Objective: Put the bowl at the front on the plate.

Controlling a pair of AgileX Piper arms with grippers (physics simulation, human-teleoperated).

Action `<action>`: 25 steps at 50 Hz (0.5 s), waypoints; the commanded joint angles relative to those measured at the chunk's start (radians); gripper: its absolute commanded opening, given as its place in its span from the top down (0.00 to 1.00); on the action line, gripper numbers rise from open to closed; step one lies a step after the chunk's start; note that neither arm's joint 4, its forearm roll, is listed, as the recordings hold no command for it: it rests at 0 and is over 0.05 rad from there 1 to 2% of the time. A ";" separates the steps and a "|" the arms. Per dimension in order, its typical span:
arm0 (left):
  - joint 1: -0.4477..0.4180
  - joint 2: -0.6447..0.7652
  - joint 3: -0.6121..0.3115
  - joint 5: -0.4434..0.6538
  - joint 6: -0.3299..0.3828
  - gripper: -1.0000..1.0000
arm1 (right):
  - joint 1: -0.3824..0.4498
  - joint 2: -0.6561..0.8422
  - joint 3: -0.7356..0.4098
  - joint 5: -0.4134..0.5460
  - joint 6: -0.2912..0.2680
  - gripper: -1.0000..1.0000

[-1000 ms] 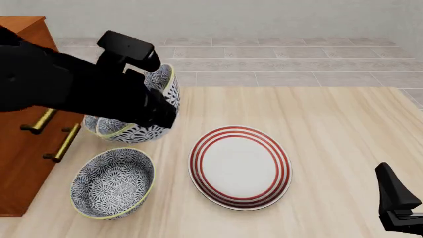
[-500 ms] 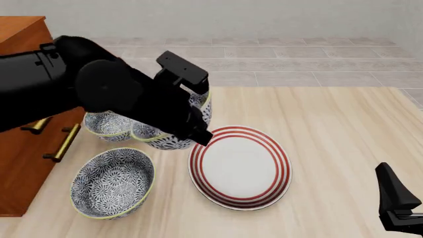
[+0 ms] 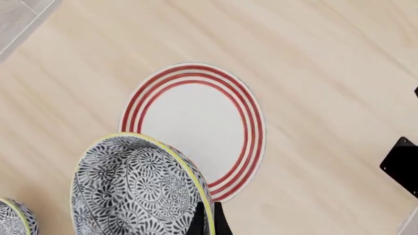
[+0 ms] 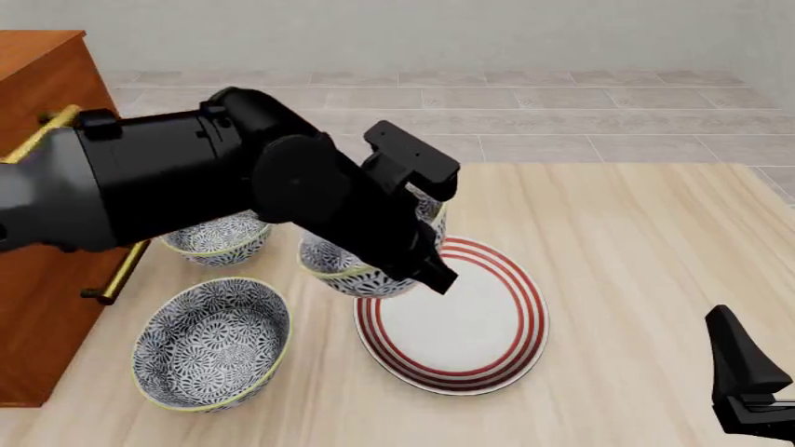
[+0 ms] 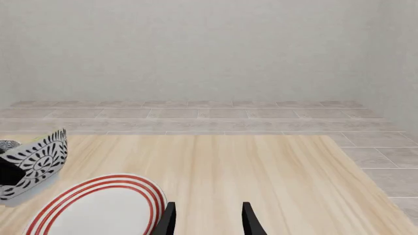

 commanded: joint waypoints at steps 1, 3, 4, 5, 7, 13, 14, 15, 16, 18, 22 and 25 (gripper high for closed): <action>-0.029 0.046 -0.019 -0.019 0.001 1.00 | 0.000 -0.005 0.000 0.004 0.000 0.00; -0.029 0.051 -0.020 -0.018 0.003 1.00 | 0.000 -0.005 0.000 0.004 0.001 0.00; -0.027 0.053 -0.021 -0.018 0.004 1.00 | 0.000 -0.005 0.000 0.004 0.000 0.00; -0.022 0.054 -0.021 -0.018 0.010 1.00 | 0.000 -0.005 0.000 0.004 0.000 0.00; -0.017 0.055 -0.024 -0.019 0.017 1.00 | 0.000 -0.004 0.000 0.004 0.000 0.00; -0.031 0.084 -0.039 -0.019 0.009 1.00 | 0.000 -0.005 0.000 0.004 0.000 0.00; -0.032 0.087 -0.039 -0.020 0.010 1.00 | 0.000 -0.005 0.000 0.004 0.000 0.00; -0.040 0.098 -0.047 -0.020 0.004 1.00 | 0.000 -0.005 0.000 0.004 0.000 0.00; -0.050 0.107 -0.058 -0.016 -0.004 1.00 | 0.000 -0.005 0.000 0.004 0.000 0.00; -0.056 0.112 -0.068 -0.015 -0.013 1.00 | 0.000 -0.005 0.000 0.004 0.000 0.00; -0.060 0.128 -0.074 -0.019 -0.013 1.00 | 0.000 -0.005 0.000 0.004 0.000 0.00; -0.063 0.138 -0.087 -0.015 -0.013 1.00 | 0.000 -0.005 0.000 0.004 0.000 0.00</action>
